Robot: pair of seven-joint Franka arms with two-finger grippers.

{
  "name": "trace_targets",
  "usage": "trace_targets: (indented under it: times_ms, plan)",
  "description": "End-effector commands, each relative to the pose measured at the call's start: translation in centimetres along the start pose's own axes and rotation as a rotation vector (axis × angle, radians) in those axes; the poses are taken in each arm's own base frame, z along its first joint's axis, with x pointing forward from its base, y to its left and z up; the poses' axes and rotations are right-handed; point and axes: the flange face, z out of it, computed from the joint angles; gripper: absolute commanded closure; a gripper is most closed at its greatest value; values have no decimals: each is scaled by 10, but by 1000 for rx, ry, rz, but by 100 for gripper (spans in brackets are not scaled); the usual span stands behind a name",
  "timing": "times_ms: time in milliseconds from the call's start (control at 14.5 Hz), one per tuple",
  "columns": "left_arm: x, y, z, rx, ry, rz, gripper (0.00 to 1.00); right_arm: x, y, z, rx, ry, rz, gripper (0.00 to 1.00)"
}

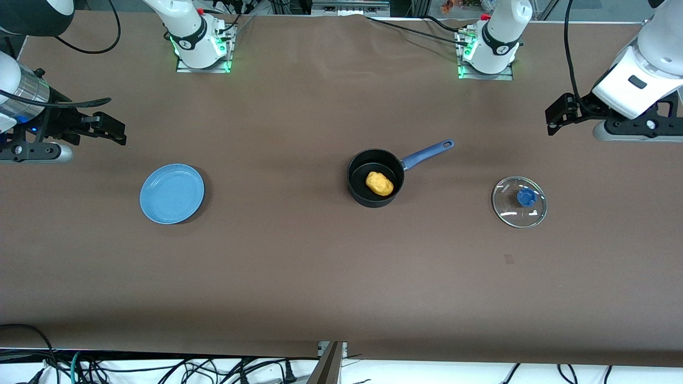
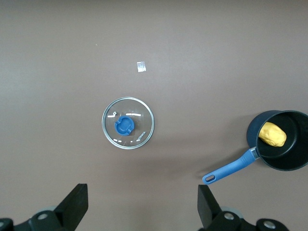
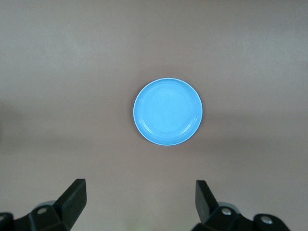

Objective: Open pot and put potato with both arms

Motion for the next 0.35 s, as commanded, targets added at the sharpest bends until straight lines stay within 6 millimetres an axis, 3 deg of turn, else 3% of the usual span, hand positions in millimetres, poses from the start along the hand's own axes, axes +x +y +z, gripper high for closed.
trace_targets:
  times_ms: [0,276]
  plan:
    - [17,4,-7,-19,15,18,0,0,0,-4,19,7,19,0]
    - [27,8,10,-33,-13,19,0,0,0,-5,19,8,19,0]
